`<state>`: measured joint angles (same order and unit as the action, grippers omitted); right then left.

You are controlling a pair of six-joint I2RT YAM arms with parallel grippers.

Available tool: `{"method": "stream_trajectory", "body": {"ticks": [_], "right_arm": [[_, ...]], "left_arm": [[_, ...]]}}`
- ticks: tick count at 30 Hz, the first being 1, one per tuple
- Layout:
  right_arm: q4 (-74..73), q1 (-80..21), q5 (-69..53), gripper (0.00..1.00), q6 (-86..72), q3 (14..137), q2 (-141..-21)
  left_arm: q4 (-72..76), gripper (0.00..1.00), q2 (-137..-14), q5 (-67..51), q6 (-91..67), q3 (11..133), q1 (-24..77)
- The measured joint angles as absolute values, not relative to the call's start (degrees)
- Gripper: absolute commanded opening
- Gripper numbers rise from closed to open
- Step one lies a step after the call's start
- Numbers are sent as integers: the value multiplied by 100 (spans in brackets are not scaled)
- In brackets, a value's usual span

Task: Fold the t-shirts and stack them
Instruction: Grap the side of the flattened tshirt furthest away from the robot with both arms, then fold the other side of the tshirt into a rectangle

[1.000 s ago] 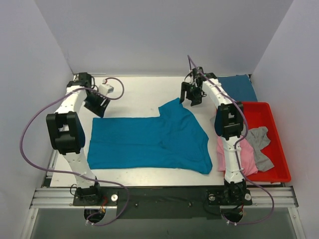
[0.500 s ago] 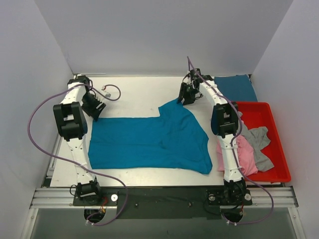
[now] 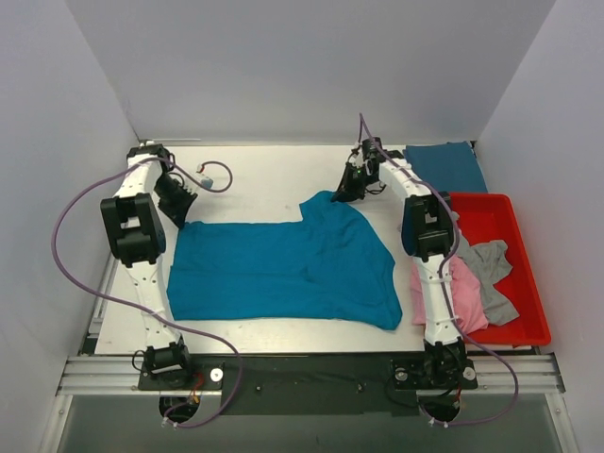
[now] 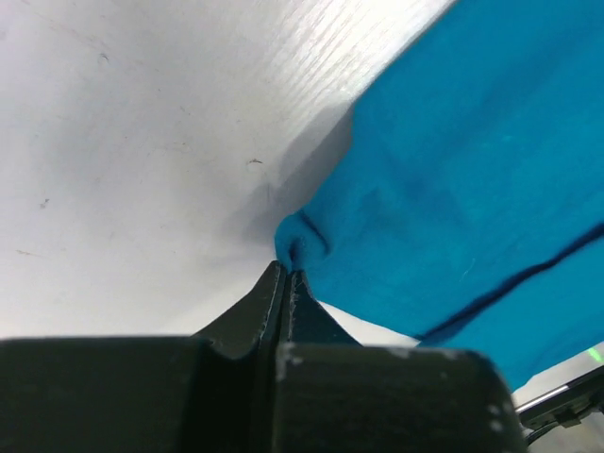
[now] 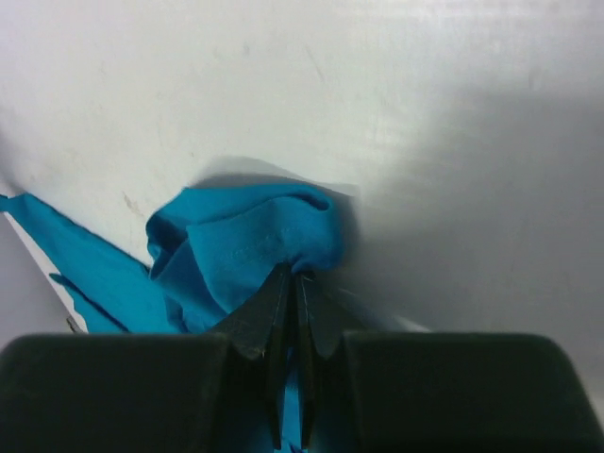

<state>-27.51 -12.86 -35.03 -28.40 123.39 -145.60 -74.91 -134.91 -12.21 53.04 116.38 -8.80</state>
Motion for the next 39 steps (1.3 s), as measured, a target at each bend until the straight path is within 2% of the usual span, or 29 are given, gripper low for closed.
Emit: {"method": "stream_trajectory", "body": {"ticks": [5, 13, 19, 23, 29, 35, 39], "right_arm": [[-2733, -1243, -3645, 0, -2753, 11002, -13465], [-2714, -1286, -3684, 0, -2639, 7511, -9703], [-3256, -1415, -3520, 0, -2764, 5588, -7924], [-3356, -1546, -3326, 0, -2985, 4657, -7537], [-3234, -1684, -3052, 0, -3203, 4091, -7725], [-3284, -1673, -2773, 0, -3153, 4399, -7817], [-3524, -1527, -2578, 0, -2958, 5459, -8241]], "left_arm": [[-7146, 0, -12776, -1387, 5286, 11142, -880], [-6895, 0, -10473, -1173, 5767, 9325, -880], [-6796, 0, -10049, -799, 6193, 8180, -880], [-6536, 0, -10071, -576, 6390, 7520, -878], [-5885, 0, -10241, -274, 6584, 7448, -878], [-5476, 0, -10245, -191, 6692, 7583, -819], [-5026, 0, -10248, -220, 6353, 7942, -740]]}}
